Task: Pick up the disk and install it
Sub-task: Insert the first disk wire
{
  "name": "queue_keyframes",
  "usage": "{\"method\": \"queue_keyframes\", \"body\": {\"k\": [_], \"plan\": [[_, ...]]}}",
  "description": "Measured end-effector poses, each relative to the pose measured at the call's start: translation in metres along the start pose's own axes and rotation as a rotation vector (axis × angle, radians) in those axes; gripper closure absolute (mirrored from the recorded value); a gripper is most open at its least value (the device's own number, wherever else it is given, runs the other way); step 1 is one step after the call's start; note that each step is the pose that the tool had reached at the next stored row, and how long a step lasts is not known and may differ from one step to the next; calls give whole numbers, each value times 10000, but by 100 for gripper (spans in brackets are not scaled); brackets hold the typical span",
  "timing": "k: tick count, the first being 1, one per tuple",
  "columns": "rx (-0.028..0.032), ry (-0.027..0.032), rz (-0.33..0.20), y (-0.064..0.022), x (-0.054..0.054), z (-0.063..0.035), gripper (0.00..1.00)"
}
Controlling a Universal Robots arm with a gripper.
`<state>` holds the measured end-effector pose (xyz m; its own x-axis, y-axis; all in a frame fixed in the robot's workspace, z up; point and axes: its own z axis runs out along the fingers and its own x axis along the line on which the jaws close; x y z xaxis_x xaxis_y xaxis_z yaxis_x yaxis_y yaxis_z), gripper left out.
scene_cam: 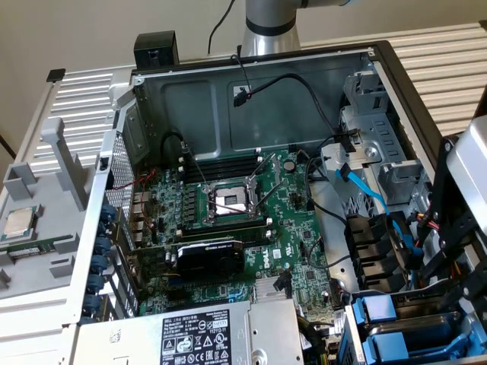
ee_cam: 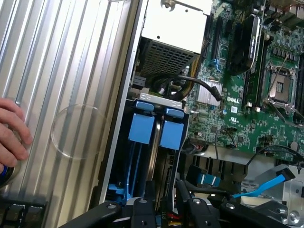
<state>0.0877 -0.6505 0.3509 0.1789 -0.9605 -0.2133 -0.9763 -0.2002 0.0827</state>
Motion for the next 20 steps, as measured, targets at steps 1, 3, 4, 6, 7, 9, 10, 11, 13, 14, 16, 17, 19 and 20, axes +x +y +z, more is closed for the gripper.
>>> {"method": "queue_keyframes", "body": {"k": [1,3,4,6,7,9,10,11,13,14,16,17,19,20], "plan": [[2,-10,-1,1,3,0,68],[0,-18,-1,1,6,-1,68],[-1,-20,-2,1,6,-1,68],[-7,-25,-1,1,8,-1,68],[-10,-26,0,1,8,-1,71],[-13,-27,1,1,8,-1,77],[-15,-28,1,1,8,-1,77],[-16,-28,1,1,8,-1,84],[-20,-29,2,0,8,-1,84],[-20,-29,2,1,8,-1,84],[-20,-29,2,0,8,-1,84],[-20,-29,2,1,7,-2,84],[-23,-19,2,4,-13,-17,84],[-23,-10,4,10,-27,-29,84]]}}
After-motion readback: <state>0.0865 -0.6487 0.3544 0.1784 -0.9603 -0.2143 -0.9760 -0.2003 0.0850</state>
